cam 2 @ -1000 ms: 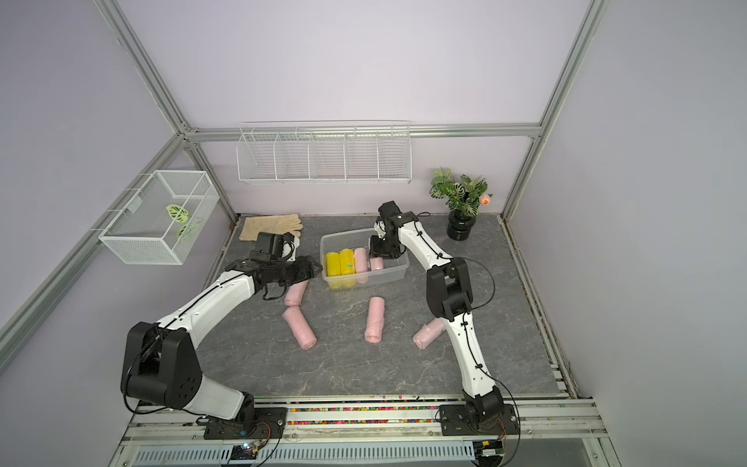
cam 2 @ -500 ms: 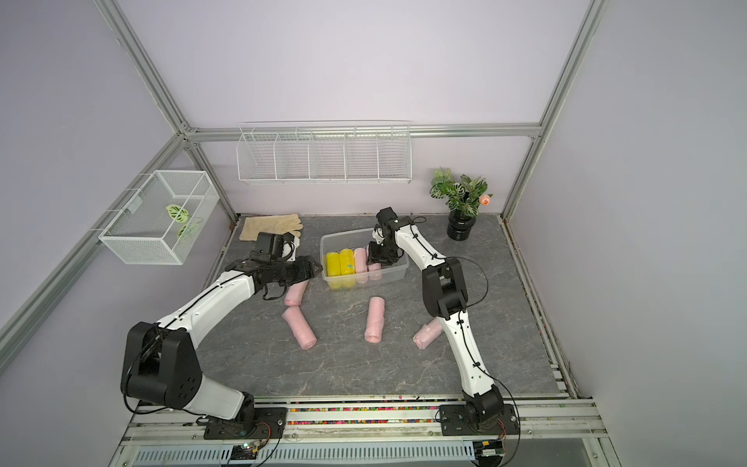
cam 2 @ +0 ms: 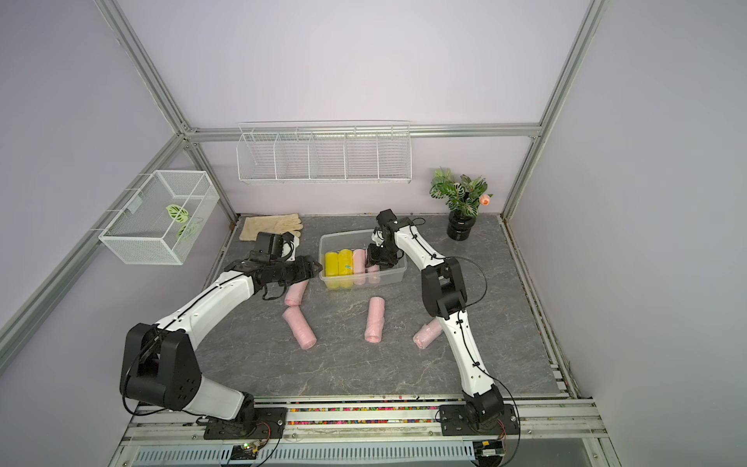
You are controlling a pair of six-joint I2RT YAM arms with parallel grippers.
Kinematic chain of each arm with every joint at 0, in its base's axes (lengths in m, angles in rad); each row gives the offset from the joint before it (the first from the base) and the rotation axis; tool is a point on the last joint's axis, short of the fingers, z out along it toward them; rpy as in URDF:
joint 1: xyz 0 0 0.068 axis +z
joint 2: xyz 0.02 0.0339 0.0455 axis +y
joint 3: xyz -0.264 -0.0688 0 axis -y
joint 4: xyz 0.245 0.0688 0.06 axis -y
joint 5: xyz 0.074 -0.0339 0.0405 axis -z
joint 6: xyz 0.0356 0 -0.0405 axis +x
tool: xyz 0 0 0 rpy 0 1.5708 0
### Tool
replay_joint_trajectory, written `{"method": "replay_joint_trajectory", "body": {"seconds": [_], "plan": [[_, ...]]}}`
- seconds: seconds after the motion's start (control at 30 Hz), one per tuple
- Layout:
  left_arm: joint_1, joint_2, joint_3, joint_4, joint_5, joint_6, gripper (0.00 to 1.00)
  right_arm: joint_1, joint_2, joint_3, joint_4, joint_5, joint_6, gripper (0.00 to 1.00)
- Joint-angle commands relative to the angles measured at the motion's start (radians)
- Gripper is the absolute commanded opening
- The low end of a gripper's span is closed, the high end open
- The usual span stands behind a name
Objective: Put the roll of trash bags into the storage box
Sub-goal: Place the roll of trash bags in the storage box.
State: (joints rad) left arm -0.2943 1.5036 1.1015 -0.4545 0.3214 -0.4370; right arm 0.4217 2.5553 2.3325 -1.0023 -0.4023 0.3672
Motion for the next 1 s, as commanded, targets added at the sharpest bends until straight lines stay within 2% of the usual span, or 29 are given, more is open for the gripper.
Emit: {"method": "replay_joint_trajectory", "body": {"seconds": [0.0,0.37,0.97], "plan": [[0.005,-0.022,-0.007,-0.011,-0.004,0.001,0.71,0.015,0.009,0.020,-0.021,-0.030,0.001,0.53],[0.005,-0.021,-0.007,-0.009,-0.005,0.000,0.71,0.017,-0.054,0.016,-0.021,-0.027,0.001,0.60],[0.005,-0.019,-0.008,-0.009,-0.003,-0.002,0.71,0.040,-0.136,0.000,-0.005,-0.015,-0.001,0.63]]}}
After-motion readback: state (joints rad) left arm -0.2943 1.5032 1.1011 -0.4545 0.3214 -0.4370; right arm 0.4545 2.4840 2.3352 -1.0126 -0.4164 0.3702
